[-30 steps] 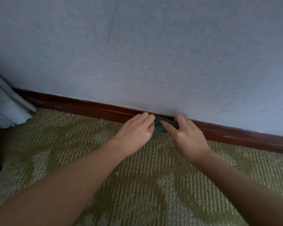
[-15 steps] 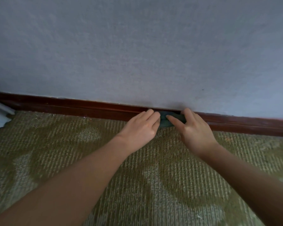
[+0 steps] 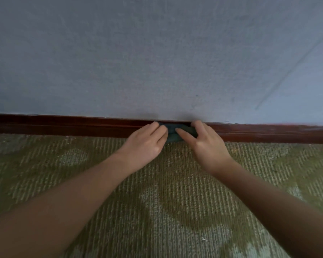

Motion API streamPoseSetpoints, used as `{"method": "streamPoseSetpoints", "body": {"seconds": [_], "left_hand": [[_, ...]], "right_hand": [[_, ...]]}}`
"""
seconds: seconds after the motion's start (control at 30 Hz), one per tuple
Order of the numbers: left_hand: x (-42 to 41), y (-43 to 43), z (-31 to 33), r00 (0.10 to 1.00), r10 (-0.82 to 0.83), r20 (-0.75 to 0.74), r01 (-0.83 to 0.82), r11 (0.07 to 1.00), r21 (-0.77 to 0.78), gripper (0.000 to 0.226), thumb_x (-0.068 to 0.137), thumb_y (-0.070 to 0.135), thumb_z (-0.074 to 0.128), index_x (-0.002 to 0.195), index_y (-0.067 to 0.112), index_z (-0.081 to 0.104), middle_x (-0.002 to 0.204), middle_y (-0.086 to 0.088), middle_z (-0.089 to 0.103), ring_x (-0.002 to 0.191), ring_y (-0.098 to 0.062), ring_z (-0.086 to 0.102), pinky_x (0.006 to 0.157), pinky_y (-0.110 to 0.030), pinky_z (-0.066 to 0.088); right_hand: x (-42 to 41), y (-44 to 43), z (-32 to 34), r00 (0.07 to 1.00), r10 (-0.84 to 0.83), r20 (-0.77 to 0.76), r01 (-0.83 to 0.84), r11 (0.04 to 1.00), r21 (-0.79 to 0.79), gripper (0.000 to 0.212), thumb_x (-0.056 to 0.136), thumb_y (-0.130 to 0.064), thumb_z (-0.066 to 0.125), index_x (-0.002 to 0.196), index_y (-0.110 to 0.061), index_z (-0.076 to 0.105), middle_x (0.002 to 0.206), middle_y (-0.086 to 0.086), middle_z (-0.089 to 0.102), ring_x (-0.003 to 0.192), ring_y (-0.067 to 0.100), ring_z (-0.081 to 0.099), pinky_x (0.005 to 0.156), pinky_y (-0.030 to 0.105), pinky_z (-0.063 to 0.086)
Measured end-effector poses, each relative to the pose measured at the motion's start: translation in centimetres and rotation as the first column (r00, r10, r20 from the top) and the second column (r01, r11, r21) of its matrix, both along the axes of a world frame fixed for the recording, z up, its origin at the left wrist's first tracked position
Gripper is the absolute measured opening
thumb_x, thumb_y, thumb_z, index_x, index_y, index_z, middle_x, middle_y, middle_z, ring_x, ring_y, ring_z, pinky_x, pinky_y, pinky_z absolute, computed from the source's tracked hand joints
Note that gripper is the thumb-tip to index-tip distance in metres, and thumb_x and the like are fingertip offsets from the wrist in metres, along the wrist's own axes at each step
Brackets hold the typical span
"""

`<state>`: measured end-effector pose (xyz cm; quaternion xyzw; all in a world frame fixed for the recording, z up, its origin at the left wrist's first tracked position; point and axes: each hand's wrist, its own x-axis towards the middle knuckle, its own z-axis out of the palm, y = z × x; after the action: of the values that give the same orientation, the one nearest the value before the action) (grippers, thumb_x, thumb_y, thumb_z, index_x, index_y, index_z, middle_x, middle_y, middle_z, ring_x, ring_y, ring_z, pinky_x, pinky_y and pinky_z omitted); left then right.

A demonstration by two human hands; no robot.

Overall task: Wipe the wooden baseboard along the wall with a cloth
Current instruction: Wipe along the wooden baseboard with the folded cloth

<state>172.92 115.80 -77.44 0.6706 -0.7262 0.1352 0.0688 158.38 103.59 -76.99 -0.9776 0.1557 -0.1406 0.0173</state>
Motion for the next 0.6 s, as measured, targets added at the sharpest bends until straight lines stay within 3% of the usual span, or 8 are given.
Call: {"method": "streamPoseSetpoints", "body": {"seconds": [0.07,0.23,0.4,0.6], "left_hand": [[-0.8,-1.2,-0.1,0.999,-0.043,0.029,0.044,0.998,-0.046,0.018,0.075,-0.009,0.056,0.087,-0.01,0.069,0.078,-0.015,0.063,0.069,-0.027,0.061,0.058,-0.032,0.052],[-1.0,-1.6,-0.1,0.996,-0.069,0.058,0.072,0.996,-0.047,0.027,0.062,-0.008,0.075,0.088,-0.009,0.069,0.078,-0.013,0.062,0.069,-0.025,0.06,0.058,-0.03,0.05],[-0.4,-1.6,0.0,0.992,-0.09,0.083,0.091,0.996,-0.007,0.031,0.062,-0.009,0.075,0.092,-0.01,0.068,0.081,-0.014,0.062,0.071,-0.026,0.059,0.061,-0.031,0.05],[-2.5,-4.7,0.0,0.98,-0.186,0.064,0.187,0.982,-0.003,0.021,0.065,-0.001,0.076,0.086,-0.002,0.071,0.081,-0.007,0.063,0.074,-0.02,0.058,0.062,-0.026,0.049]], "right_hand": [[-1.1,-1.0,0.1,1.0,-0.017,-0.013,0.017,1.0,-0.003,0.058,0.052,0.012,0.079,0.108,-0.001,0.067,0.081,0.026,0.058,0.064,0.039,0.058,0.053,0.038,0.05],[-1.0,-0.8,-0.2,0.999,-0.053,0.01,0.052,0.998,0.046,0.051,0.054,0.011,0.078,0.104,0.002,0.068,0.079,0.026,0.056,0.065,0.04,0.057,0.052,0.039,0.05],[-1.2,-1.5,-0.2,1.0,-0.007,0.016,0.007,1.0,0.02,0.056,0.052,0.01,0.079,0.106,0.0,0.067,0.08,0.024,0.056,0.065,0.037,0.056,0.052,0.037,0.049],[-4.4,-4.3,-0.6,0.999,-0.03,0.016,0.03,0.999,-0.014,0.051,0.059,0.013,0.07,0.108,0.0,0.067,0.084,0.026,0.056,0.067,0.038,0.057,0.057,0.04,0.051]]}}
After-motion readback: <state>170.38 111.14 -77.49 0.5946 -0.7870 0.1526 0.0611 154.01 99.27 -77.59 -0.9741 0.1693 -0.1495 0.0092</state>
